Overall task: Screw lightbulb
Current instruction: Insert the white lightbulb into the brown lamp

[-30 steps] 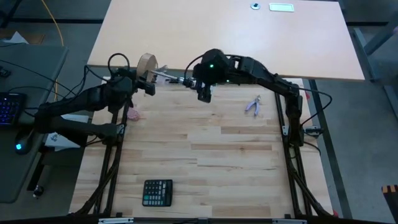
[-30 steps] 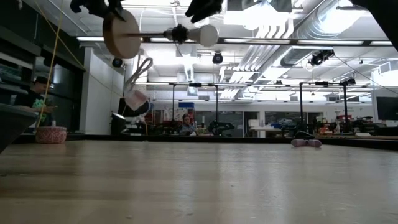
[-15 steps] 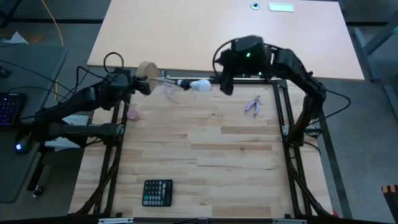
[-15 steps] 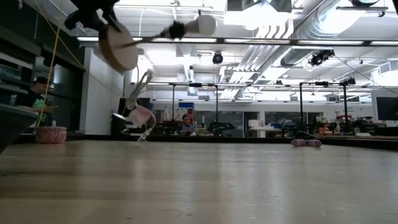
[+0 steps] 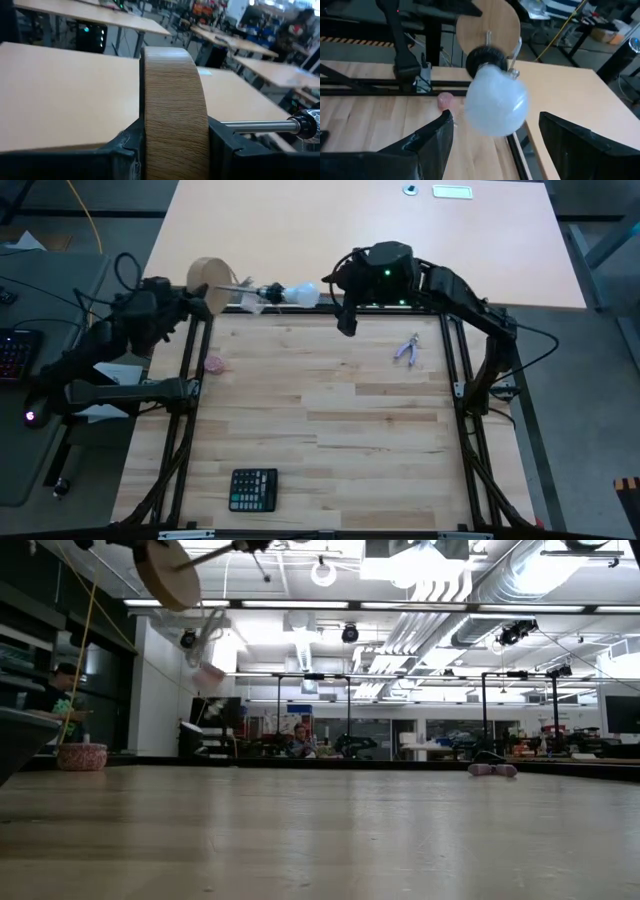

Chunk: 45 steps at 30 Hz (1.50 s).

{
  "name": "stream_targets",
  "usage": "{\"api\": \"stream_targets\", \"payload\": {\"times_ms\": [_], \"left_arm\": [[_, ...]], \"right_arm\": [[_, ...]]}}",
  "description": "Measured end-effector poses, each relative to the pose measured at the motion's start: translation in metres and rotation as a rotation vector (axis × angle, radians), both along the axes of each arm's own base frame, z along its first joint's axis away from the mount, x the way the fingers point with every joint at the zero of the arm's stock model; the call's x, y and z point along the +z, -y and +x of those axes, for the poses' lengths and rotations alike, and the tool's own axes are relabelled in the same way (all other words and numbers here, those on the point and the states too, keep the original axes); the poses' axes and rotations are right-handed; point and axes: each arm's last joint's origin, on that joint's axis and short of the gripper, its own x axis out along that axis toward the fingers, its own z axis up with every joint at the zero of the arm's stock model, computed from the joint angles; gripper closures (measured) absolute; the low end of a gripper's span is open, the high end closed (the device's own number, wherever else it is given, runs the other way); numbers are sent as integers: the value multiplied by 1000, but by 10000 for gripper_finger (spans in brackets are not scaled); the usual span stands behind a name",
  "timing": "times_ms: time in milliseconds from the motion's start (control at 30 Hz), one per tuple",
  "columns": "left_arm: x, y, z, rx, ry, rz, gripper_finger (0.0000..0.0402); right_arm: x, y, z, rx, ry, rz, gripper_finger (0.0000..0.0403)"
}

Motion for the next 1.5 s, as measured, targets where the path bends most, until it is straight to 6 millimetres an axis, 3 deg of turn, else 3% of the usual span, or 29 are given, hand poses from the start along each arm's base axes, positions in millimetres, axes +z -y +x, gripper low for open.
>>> {"api": "stream_targets", "payload": {"times_ms": [333,600,1067,1500], "left_arm": [[11,3,-9,10,46,26,280],[14,3,-7,-35,83,31,280],[13,1,-1,-49,61,22,280],[15,1,1,-51,78,36,280]], "right_arm": [[2,4,16,13,135,-50,119],[-4,6,23,24,129,-45,119],[0,4,25,78,179,-33,119],[-1,4,24,81,164,-3,148]]}}
